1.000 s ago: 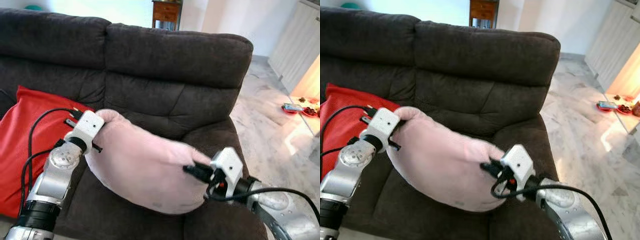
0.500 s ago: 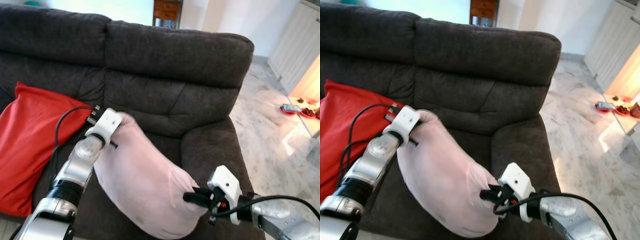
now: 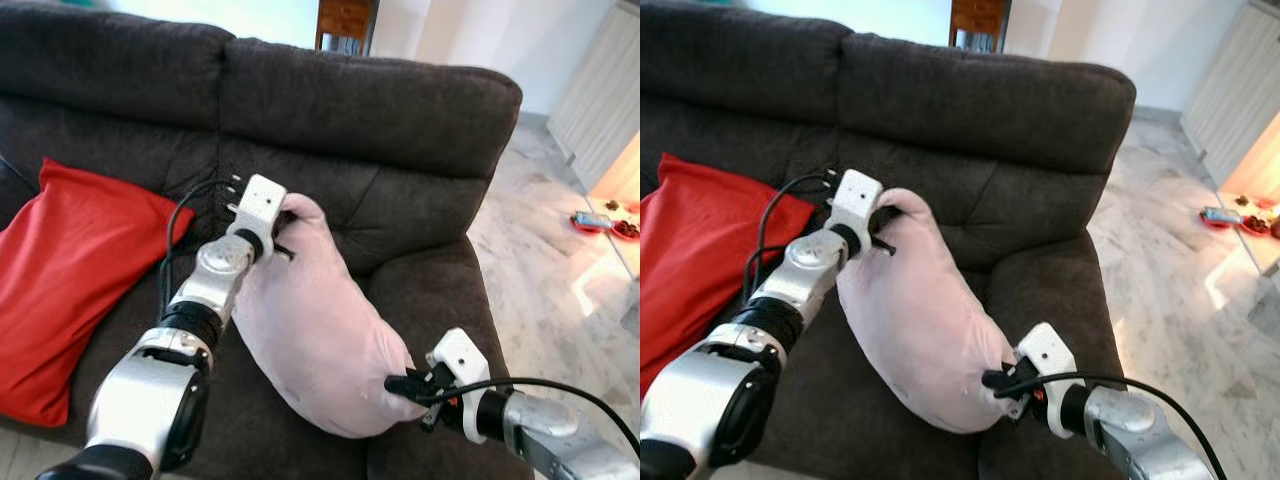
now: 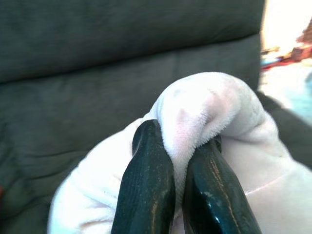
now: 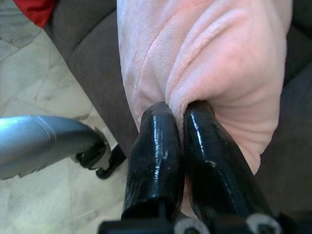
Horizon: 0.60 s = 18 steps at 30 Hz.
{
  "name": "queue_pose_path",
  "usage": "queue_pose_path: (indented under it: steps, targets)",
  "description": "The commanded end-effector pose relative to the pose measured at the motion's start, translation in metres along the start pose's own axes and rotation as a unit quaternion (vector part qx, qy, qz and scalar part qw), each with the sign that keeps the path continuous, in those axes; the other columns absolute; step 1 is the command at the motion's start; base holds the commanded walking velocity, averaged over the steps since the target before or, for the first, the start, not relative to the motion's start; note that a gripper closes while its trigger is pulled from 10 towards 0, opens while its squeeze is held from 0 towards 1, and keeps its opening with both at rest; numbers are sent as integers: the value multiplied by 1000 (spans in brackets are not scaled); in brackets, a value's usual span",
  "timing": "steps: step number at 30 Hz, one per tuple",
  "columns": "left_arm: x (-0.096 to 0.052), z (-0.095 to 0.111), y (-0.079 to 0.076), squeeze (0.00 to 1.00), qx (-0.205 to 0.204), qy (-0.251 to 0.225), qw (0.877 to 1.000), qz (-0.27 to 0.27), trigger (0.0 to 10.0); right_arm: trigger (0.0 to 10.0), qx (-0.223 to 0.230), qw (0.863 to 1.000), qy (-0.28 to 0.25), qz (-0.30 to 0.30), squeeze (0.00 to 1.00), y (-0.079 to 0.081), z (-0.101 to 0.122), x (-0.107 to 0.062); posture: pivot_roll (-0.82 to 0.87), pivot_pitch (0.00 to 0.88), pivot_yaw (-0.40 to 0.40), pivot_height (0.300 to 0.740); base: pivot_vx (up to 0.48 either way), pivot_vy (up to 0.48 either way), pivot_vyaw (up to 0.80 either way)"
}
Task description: Move the pillow to the sofa from floor
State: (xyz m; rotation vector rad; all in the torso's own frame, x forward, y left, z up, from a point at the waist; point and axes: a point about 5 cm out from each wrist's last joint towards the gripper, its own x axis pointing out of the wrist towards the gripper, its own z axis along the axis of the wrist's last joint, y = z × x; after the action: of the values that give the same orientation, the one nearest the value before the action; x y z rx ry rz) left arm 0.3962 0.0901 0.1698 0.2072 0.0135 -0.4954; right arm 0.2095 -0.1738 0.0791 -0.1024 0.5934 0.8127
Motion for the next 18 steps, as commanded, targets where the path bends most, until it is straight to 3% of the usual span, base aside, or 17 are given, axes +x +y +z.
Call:
queue_pose_path:
  steps: [1, 6, 10, 18]
  targets:
    - [9, 23, -12, 0, -6, -47, 998, -33, 10000, 10000, -1, 1000, -7, -11, 0, -3, 4, -4, 10, 0, -88, 740, 0, 0, 0]
    - [17, 36, -35, 0, -32, -82, 993, -72, 10000, 10000, 12, 998, -24, -61, 0, -18, 10, -10, 5, 0, -88, 740, 0, 0, 0]
    - [20, 48, -40, 0, -38, -109, 990, -82, 10000, 10000, 14, 996, -57, -66, 0, -23, 25, -15, 1, 0, -90, 740, 0, 0, 0]
    - [21, 64, -42, 0, -33, -147, 984, -90, 10000, 10000, 6, 995, -99, -26, 0, -13, 42, -17, 5, 0, -86, 740, 0, 0, 0]
